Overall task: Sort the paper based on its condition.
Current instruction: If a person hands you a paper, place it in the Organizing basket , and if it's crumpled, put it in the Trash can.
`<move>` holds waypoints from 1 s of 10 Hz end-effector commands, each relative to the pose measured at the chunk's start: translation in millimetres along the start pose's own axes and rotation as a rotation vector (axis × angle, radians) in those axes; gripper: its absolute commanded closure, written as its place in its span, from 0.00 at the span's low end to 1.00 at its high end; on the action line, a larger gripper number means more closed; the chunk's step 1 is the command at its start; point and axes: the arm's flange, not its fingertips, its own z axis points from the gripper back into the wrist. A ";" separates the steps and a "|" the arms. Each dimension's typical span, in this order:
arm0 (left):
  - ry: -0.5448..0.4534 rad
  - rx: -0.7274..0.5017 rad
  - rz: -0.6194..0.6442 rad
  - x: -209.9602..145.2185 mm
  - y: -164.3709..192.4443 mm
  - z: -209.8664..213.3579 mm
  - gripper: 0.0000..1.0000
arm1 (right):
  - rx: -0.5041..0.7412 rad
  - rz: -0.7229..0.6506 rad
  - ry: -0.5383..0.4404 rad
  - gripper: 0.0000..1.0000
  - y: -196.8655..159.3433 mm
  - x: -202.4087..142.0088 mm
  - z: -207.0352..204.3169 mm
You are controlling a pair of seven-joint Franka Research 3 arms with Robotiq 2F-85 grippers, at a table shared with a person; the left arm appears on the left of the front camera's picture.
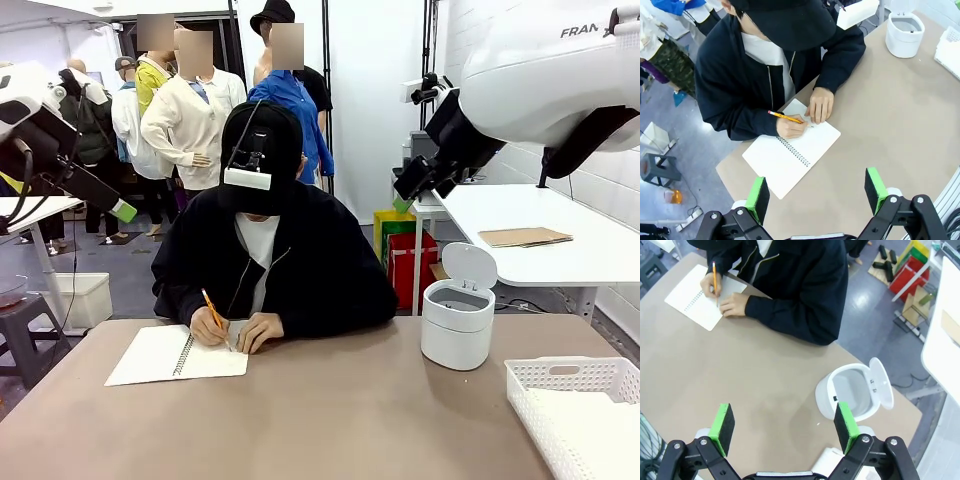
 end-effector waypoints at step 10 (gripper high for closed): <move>-0.011 0.048 0.033 3.0 -41.3 8.8 0.00 | 0.059 -0.079 0.020 0.00 11.2 -12.5 21.4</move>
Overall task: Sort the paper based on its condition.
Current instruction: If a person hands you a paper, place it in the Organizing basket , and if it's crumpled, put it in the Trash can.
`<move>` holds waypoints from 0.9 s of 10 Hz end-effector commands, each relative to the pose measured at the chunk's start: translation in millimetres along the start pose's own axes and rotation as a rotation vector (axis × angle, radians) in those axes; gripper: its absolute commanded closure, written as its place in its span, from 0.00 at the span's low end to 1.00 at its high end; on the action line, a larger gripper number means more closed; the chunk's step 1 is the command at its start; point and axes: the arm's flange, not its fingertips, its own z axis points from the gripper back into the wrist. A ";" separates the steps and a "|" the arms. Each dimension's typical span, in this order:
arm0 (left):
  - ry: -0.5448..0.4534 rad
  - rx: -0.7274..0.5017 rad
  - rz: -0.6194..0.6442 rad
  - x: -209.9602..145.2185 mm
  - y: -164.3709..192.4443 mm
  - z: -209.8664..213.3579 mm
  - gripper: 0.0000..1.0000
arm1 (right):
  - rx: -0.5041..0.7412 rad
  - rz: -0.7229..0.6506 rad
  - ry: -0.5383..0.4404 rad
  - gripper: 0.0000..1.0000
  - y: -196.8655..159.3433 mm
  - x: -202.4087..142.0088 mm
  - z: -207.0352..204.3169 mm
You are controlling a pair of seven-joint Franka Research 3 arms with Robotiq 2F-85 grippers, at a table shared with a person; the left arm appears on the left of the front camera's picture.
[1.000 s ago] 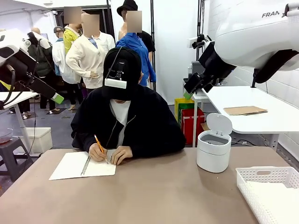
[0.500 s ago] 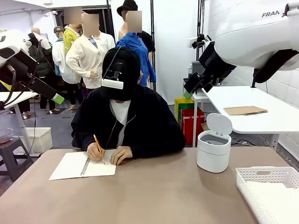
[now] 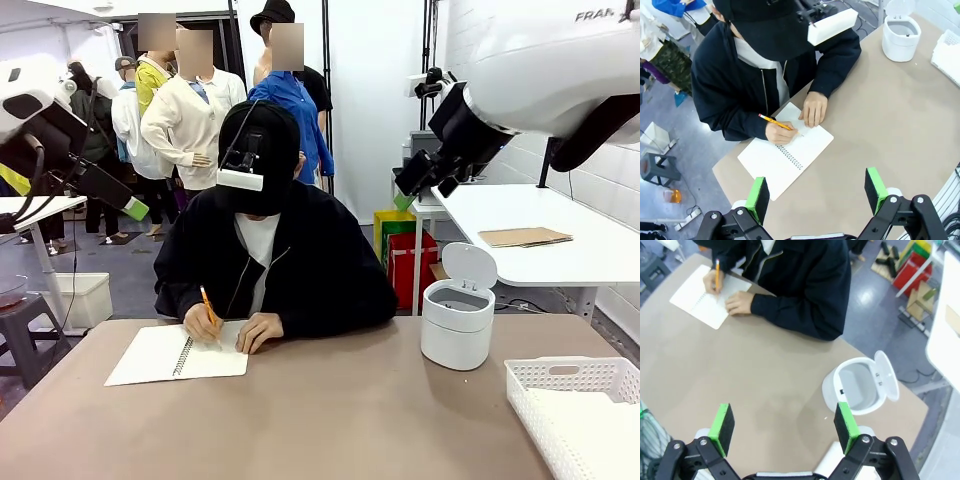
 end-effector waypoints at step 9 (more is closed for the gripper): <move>0.007 0.070 0.045 -10.1 -17.1 10.0 0.00 | 0.033 -0.045 0.011 0.00 10.8 -12.2 31.0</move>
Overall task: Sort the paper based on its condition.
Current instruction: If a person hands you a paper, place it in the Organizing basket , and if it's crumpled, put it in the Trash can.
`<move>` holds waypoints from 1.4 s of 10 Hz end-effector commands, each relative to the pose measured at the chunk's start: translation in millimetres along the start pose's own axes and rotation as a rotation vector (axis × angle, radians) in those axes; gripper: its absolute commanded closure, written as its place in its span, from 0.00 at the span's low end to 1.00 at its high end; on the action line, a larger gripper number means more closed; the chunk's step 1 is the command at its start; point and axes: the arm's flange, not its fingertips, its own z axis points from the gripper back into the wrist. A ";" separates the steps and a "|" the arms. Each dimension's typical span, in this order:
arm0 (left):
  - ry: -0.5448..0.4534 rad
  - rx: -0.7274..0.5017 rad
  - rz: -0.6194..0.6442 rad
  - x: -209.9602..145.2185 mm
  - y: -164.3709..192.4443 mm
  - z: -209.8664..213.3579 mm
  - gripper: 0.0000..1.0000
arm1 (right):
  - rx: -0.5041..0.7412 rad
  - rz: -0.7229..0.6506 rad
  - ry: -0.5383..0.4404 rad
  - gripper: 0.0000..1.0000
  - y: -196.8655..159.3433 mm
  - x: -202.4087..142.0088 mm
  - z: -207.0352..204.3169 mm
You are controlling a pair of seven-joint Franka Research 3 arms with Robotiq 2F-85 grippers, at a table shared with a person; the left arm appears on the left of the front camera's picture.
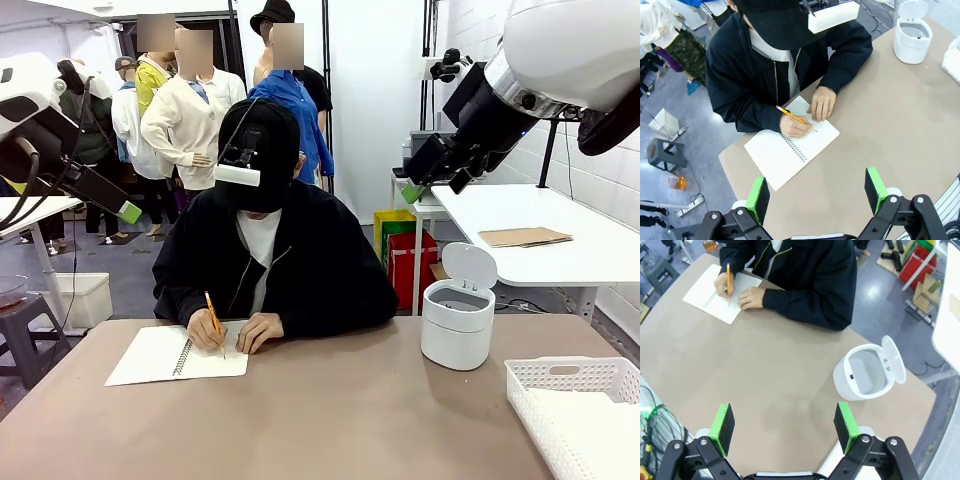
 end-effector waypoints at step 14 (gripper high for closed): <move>0.001 -0.009 -0.002 0.6 -1.6 -2.4 0.00 | 0.003 0.001 0.003 0.00 0.7 -0.7 -1.5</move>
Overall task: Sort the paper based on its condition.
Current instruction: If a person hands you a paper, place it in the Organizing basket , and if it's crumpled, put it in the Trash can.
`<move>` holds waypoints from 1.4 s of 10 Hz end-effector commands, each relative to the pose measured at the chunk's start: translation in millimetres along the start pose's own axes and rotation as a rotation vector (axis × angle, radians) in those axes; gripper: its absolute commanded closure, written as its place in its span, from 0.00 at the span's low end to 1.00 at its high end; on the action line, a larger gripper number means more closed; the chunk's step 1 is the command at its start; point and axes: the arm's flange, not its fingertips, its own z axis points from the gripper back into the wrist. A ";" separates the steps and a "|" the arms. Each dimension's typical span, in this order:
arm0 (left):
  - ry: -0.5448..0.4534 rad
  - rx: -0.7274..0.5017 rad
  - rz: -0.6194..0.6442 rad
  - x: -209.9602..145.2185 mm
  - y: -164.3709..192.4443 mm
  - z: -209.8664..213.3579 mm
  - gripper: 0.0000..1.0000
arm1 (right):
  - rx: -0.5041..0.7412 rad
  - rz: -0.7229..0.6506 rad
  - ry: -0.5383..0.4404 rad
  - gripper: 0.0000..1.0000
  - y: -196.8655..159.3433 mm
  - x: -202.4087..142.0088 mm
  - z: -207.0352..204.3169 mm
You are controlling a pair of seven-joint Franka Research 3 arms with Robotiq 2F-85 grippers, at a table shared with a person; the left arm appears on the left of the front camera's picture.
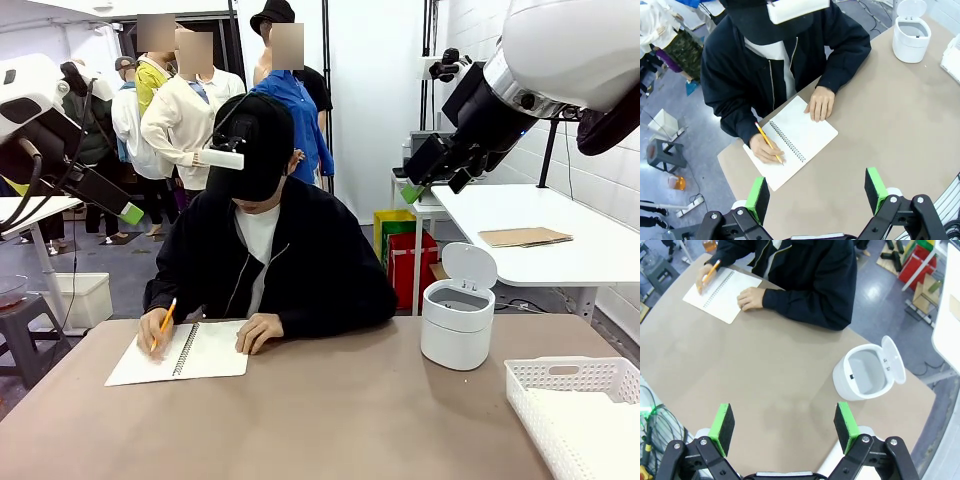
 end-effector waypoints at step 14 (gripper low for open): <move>-0.001 -0.005 0.001 0.2 -0.2 -0.7 0.00 | 0.114 0.105 -0.066 0.00 0.1 -19.2 -18.6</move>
